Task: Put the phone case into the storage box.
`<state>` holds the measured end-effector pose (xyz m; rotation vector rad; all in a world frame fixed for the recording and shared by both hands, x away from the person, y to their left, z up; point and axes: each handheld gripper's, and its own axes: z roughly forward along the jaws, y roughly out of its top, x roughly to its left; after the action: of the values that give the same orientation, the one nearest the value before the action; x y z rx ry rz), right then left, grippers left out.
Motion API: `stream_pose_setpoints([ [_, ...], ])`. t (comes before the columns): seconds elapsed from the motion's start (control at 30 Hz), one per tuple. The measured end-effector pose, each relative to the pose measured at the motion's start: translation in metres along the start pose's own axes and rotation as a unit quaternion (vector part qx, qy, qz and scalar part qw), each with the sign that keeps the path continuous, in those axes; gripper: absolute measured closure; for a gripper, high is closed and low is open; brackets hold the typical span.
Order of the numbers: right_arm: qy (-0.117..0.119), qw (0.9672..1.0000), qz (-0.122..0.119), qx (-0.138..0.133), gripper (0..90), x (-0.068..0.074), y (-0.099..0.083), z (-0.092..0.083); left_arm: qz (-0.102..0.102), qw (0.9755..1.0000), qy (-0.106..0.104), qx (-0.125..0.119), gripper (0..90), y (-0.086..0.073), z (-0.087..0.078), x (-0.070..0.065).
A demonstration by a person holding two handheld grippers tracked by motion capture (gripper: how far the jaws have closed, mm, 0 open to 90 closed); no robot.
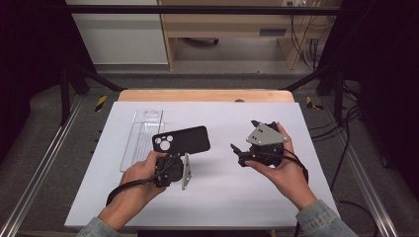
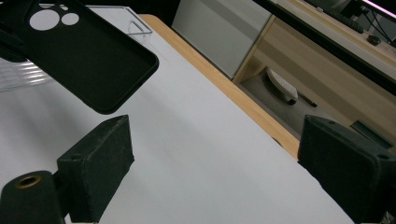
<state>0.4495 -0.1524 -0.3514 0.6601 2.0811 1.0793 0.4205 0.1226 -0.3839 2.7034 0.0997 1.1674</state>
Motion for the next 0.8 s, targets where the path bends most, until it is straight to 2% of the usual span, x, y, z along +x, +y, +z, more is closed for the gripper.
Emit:
stream_pose_setpoints([
  [0.17, -0.002, 1.0, -0.001, -0.002, 10.6, 0.001, 0.004, 0.002, 0.003, 1.0, 0.004, -0.002, 86.6, 0.004, 0.0, -0.001],
  [0.27, -0.002, 1.0, -0.005, -0.002, 10.6, 0.002, 0.006, 0.004, 0.012, 0.9999, 0.004, 0.001, 86.6, 0.007, 0.0, -0.003],
  [0.8, 0.006, 0.9993, -0.036, 0.01, 14.2, 0.007, 0.024, 0.016, 0.03, 0.9995, 0.009, -0.004, 86.6, 0.014, -0.004, -0.007],
])
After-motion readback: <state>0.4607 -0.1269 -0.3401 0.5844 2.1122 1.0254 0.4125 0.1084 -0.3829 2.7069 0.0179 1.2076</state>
